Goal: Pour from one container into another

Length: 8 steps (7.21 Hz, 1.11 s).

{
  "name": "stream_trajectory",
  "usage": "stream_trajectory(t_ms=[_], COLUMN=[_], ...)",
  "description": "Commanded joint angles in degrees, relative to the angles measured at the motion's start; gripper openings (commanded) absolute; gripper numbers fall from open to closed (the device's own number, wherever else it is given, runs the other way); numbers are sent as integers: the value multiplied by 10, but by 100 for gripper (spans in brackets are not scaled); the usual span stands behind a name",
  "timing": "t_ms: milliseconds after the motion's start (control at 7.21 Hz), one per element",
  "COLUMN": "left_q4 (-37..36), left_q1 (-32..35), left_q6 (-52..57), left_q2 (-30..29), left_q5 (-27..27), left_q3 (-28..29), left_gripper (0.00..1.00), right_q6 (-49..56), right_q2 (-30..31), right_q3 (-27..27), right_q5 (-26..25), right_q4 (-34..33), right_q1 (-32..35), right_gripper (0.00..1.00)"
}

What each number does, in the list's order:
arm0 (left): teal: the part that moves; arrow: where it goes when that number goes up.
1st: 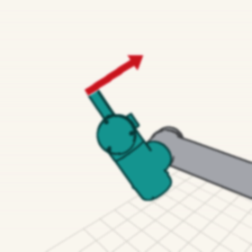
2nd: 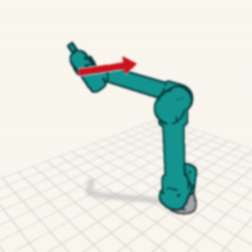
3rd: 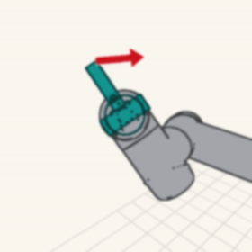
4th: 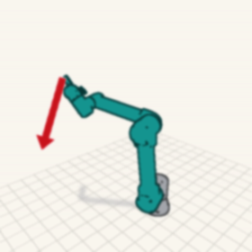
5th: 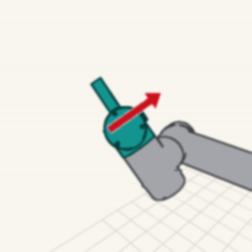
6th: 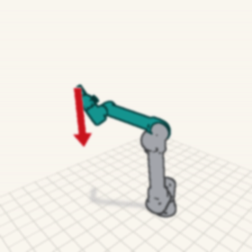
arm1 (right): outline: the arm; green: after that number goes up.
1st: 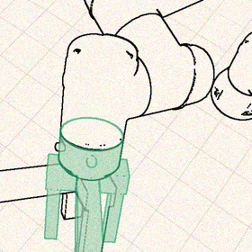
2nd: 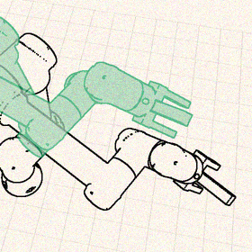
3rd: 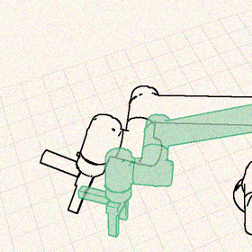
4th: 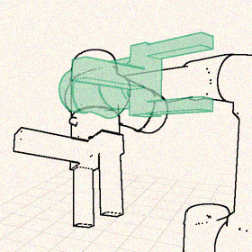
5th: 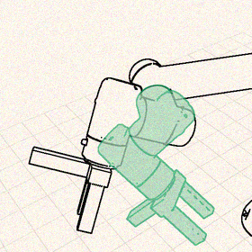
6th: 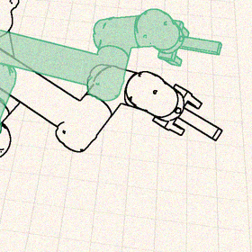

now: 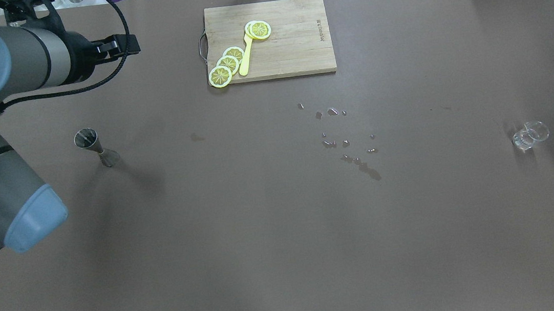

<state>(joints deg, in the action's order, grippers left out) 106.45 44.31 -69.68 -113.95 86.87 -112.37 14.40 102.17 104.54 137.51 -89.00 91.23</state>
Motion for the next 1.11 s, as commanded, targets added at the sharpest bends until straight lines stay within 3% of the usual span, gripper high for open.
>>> stream_trajectory(t_ms=[0, 277, 693, 971], left_q4=[22, 114, 175, 217], left_q1=[-80, -129, -172, -186], left_q6=[0, 0, 1, -1], left_q2=[59, 121, 169, 175], left_q5=[-182, -290, -437, -494], left_q3=[-43, -46, -35, -1], left_gripper=[97, 97, 97, 97], right_q6=[3, -1, -5, -5], right_q2=[-7, -8, -14, -32], right_q3=[-40, -93, -105, -108], right_q5=[48, 52, 48, 48], right_q4=[53, 157, 212, 218], right_q1=[0, -11, -56, -95], right_gripper=[100, 100, 100, 100])
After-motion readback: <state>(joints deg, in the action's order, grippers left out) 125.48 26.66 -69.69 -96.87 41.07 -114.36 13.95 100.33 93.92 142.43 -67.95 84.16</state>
